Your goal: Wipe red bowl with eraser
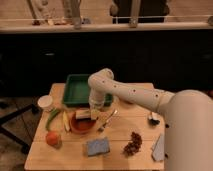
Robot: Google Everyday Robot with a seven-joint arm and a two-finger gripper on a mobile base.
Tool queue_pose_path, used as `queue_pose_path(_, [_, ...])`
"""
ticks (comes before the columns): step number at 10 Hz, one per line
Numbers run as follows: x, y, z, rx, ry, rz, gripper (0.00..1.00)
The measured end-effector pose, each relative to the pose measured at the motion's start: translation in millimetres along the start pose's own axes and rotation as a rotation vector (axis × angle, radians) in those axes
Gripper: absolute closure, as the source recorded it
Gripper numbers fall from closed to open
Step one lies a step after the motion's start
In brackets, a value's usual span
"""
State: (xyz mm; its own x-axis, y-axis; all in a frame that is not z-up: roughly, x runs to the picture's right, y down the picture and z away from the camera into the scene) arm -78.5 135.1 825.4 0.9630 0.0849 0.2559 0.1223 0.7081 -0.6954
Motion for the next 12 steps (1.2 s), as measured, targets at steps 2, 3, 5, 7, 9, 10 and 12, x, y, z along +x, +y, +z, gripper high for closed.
queue_pose_path(2, [-15, -3, 1, -0.002, -0.014, -0.028, 1.0])
queue_pose_path(3, [-23, -1, -1, -0.002, -0.026, -0.04, 1.0])
queue_pose_path(5, [-30, 13, -2, -0.015, -0.045, -0.057, 1.0])
queue_pose_path(7, [-28, 30, 0, -0.04, -0.063, -0.046, 1.0])
queue_pose_path(9, [-18, 37, 0, -0.055, -0.066, -0.02, 1.0])
queue_pose_path(10, [-9, 39, -1, -0.057, -0.065, 0.002, 1.0])
queue_pose_path(12, [5, 39, -4, -0.053, -0.062, 0.035, 1.0])
